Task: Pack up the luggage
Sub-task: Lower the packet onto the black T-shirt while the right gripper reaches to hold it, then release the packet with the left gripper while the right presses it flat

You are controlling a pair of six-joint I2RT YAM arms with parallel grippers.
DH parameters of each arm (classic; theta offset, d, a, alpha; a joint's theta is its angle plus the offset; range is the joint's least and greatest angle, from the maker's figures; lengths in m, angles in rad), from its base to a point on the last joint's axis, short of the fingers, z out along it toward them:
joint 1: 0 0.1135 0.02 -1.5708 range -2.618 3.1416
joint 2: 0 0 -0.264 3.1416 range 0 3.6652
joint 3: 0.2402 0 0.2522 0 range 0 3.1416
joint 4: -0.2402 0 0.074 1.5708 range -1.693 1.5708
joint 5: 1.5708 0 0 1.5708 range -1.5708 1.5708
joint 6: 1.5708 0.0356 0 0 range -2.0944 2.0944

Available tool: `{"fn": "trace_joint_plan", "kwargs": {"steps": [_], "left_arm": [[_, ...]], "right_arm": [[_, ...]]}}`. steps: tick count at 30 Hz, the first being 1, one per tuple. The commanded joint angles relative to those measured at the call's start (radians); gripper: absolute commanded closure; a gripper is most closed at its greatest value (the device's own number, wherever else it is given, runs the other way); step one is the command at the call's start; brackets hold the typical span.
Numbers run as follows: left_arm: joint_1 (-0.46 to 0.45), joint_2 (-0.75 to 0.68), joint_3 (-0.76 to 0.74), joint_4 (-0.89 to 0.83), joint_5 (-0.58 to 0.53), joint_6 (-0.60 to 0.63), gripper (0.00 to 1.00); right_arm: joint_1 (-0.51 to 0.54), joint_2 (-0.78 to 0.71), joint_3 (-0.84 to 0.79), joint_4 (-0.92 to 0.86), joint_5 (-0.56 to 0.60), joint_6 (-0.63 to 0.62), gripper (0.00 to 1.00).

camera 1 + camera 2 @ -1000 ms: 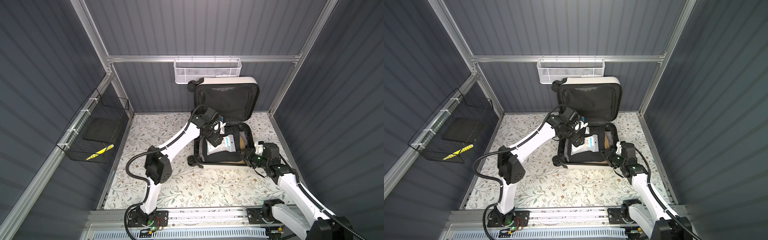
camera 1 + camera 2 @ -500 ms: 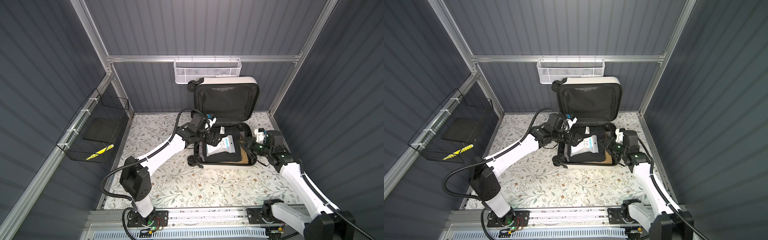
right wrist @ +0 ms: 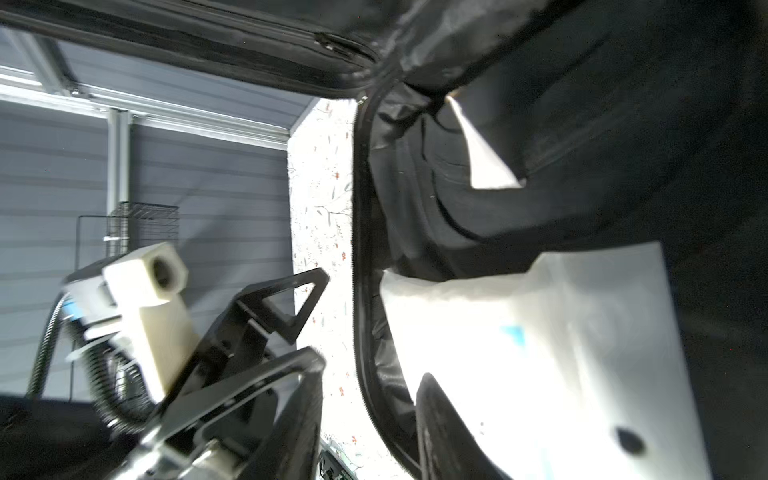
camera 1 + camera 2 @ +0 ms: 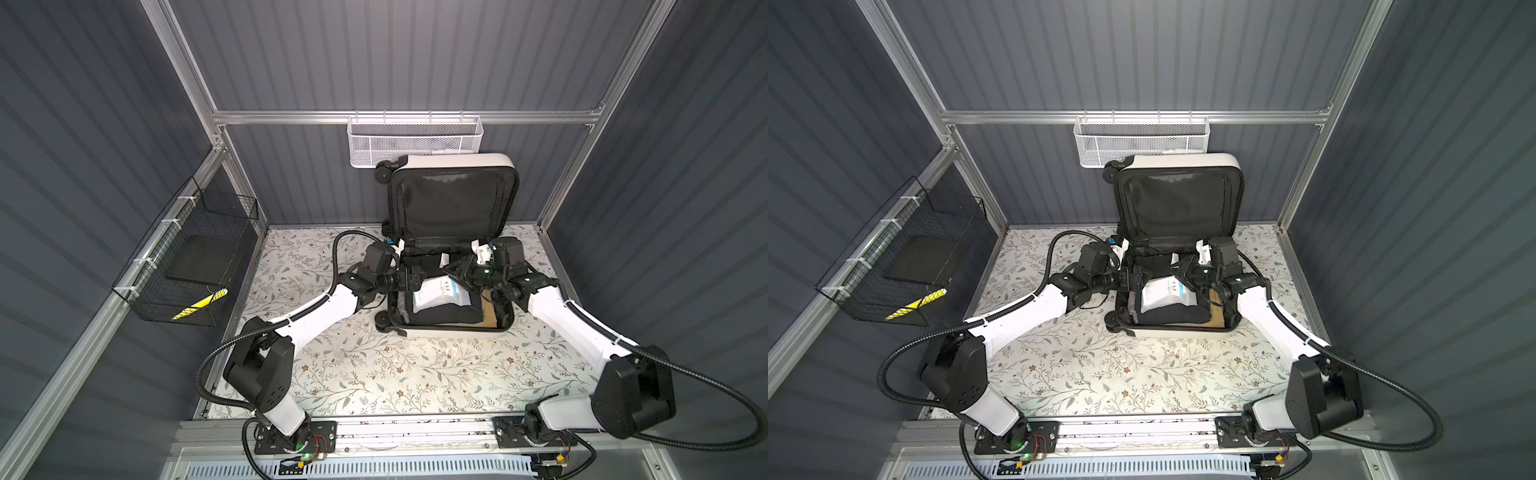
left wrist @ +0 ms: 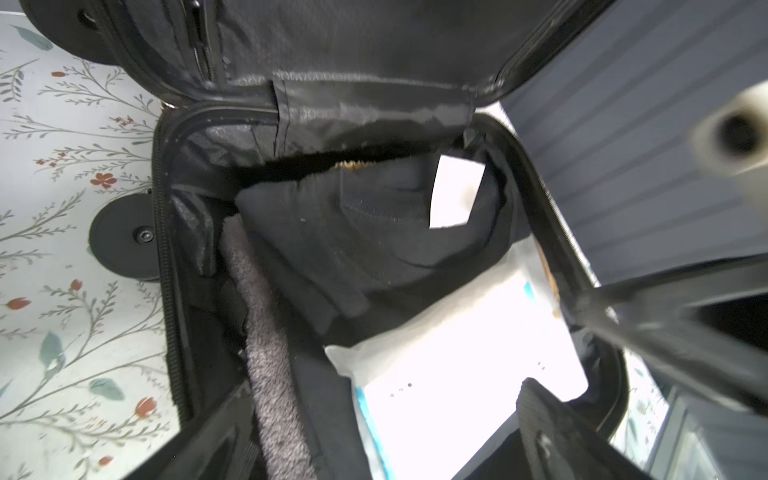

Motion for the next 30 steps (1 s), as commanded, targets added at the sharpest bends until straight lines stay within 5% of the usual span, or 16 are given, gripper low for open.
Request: {"fn": "trace_joint_plan", "kwargs": {"steps": [1,6,17,30], "left_arm": [[-0.002,0.021,-0.006,0.11,0.064,-0.055,0.0],[-0.007,0.12,0.041,0.123,0.162,-0.084,0.0],[-0.069,0.258,0.127,0.122,0.185,-0.085,0.0],[-0.045,0.11,0.111,-0.075,0.017,0.046,0.0]], "right_arm": [[0.001,0.012,-0.014,0.028,0.053,0.025,0.62],[-0.017,-0.005,-0.109,0.052,0.118,0.048,0.65],[-0.053,-0.051,-0.225,0.069,0.198,0.056,0.65],[-0.068,-0.115,-0.201,0.04,0.168,0.034,0.63]]}}
